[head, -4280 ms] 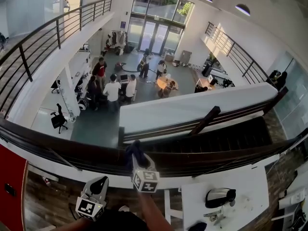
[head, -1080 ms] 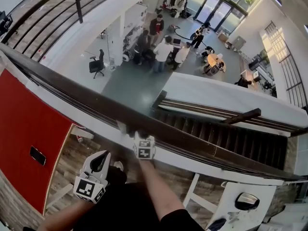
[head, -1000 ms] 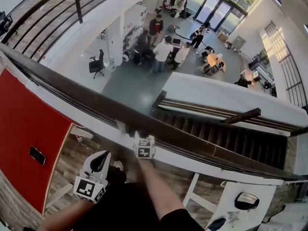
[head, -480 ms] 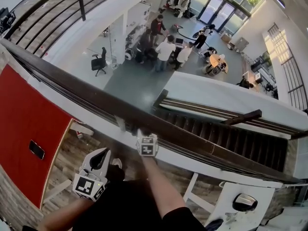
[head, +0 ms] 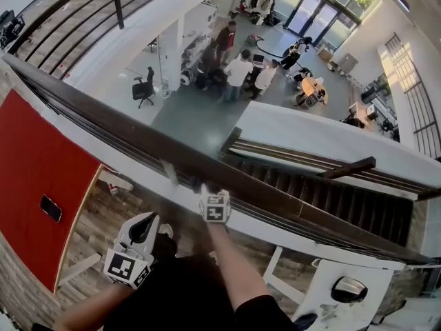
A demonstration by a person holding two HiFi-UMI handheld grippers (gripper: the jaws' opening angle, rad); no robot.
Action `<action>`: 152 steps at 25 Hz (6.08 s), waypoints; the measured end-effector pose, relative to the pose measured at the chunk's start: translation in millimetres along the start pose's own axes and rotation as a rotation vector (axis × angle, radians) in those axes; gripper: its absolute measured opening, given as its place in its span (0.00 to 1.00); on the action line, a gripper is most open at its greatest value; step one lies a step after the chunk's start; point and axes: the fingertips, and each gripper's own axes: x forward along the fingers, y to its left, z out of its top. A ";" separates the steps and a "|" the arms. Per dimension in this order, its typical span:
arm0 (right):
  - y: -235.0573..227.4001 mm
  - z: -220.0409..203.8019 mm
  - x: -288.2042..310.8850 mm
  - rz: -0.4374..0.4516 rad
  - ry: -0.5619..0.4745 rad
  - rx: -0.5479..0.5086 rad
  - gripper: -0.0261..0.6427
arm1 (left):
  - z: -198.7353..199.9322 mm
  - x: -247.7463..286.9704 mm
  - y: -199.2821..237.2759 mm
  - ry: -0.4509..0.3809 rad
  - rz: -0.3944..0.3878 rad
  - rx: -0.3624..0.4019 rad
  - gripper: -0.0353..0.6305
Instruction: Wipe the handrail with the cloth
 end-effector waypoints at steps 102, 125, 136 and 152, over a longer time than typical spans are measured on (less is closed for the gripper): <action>-201.5 -97.5 -143.5 -0.135 -0.004 0.111 0.22 | -44.9 50.6 -233.5 0.122 -0.196 0.051 0.05; -230.5 -112.7 -183.7 -0.200 -0.048 0.176 0.22 | -51.8 40.6 -230.2 0.149 -0.251 0.017 0.05; -44.7 -76.1 -101.5 0.089 -0.014 0.082 0.22 | -38.8 7.9 -149.5 0.129 -0.116 -0.020 0.05; 39.4 -83.9 31.8 0.032 0.183 0.116 0.22 | -39.5 -37.0 -5.2 0.105 0.077 -0.043 0.05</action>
